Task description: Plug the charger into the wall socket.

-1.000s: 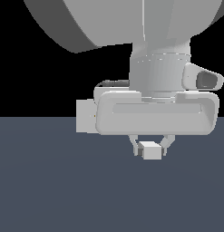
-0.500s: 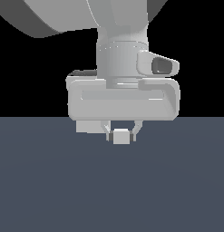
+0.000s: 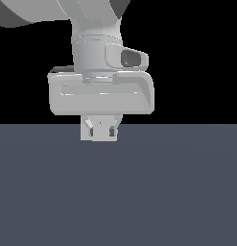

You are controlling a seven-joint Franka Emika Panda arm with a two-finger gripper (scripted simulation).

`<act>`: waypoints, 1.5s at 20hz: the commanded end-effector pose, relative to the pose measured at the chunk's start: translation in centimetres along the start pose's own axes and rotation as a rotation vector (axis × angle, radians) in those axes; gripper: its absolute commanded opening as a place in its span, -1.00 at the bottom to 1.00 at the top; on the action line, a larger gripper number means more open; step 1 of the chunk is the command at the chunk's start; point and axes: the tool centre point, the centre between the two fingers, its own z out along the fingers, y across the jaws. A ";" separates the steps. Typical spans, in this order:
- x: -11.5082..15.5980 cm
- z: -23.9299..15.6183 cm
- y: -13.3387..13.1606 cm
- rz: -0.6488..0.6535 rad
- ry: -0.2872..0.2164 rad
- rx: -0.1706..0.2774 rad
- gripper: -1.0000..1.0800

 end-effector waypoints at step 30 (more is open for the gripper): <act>4.0 -0.7 -3.8 0.047 -0.003 -0.013 -1.00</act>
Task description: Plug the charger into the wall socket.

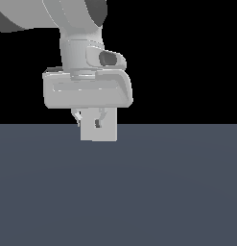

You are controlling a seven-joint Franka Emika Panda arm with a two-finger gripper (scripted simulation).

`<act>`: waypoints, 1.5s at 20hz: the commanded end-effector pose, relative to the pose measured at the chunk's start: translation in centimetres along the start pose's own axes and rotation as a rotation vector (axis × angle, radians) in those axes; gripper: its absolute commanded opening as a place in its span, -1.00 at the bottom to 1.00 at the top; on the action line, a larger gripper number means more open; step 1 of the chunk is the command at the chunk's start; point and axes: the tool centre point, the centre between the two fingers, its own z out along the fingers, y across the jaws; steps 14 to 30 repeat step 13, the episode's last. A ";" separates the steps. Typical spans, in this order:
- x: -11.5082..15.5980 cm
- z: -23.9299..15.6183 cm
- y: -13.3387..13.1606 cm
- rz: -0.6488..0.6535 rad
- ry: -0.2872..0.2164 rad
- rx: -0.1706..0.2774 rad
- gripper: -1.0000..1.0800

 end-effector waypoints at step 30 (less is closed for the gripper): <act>3.1 0.8 0.0 0.001 0.001 0.000 -1.00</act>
